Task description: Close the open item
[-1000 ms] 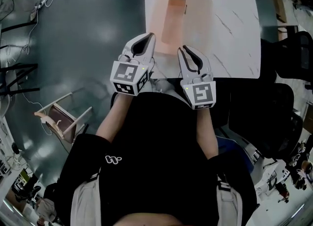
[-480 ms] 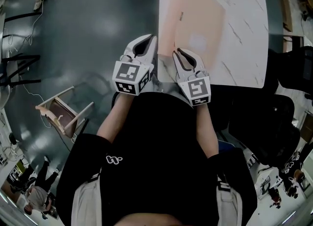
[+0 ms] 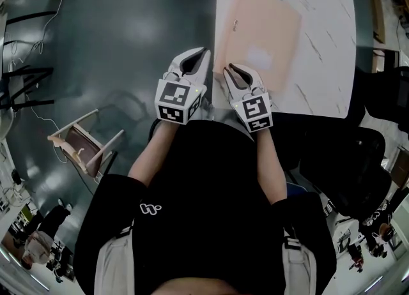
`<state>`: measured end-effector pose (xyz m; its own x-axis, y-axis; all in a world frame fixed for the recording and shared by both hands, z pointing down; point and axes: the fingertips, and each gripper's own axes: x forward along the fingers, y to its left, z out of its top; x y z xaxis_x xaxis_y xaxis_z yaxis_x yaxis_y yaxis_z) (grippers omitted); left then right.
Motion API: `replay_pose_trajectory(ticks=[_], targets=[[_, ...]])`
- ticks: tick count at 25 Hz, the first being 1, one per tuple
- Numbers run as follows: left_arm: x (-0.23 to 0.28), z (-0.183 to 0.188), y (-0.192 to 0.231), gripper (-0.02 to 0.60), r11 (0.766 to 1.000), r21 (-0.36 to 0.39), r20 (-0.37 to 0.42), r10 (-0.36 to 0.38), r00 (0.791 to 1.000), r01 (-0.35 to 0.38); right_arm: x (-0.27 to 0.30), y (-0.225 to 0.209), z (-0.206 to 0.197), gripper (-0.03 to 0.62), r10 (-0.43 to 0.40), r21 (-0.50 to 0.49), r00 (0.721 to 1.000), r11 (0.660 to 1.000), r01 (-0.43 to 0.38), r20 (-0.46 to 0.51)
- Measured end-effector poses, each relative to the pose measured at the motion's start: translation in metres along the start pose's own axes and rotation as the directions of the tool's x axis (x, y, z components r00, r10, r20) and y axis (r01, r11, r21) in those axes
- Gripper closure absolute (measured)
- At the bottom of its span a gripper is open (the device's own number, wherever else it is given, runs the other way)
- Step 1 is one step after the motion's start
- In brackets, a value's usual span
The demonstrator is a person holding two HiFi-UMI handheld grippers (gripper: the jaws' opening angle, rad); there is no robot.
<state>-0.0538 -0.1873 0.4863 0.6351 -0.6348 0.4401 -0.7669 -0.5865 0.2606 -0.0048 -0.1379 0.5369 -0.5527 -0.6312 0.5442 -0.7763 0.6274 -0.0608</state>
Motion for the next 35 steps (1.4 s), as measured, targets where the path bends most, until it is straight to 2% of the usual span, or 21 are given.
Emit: replay_pose_trajectory(ticks=[14, 19, 23, 26, 31, 33, 35], targets=[[0.002, -0.008, 0.007, 0.581, 1.000, -0.016, -0.012, -0.001, 1.000, 0.001, 0.024, 0.010, -0.028, 0.519, 0.076, -0.054, 0.990, 0.995, -0.083, -0.118], [0.000, -0.007, 0.010, 0.581, 1.000, -0.022, -0.009, 0.008, 1.000, -0.008, 0.033, 0.021, -0.048, 0.480, 0.125, -0.111, 0.974, 0.983, -0.148, -0.188], [0.001, -0.008, 0.013, 0.581, 1.000, -0.027, -0.010, 0.016, 1.000, -0.016, 0.036, 0.020, -0.048, 0.477, 0.123, -0.122, 0.973, 0.981, -0.148, -0.193], [0.002, -0.009, 0.012, 0.581, 1.000, -0.028, -0.009, 0.015, 1.000, -0.015, 0.037, 0.018, -0.044, 0.471, 0.151, -0.055, 0.972, 0.985, -0.163, -0.180], [0.003, -0.009, 0.012, 0.581, 0.999, -0.029, -0.009, 0.015, 1.000, -0.015, 0.035, 0.001, -0.025, 0.485, 0.196, 0.170, 0.979, 0.968, -0.184, -0.058], [0.003, -0.009, 0.012, 0.581, 0.999, -0.029, -0.009, 0.017, 1.000, -0.018, 0.038, -0.012, -0.021, 0.497, 0.172, 0.219, 0.984, 0.963, -0.159, -0.041], [0.003, -0.009, 0.013, 0.581, 0.999, -0.029, -0.009, 0.019, 1.000, -0.019, 0.043, -0.031, -0.021, 0.500, 0.111, 0.229, 0.992, 0.969, -0.095, -0.062]])
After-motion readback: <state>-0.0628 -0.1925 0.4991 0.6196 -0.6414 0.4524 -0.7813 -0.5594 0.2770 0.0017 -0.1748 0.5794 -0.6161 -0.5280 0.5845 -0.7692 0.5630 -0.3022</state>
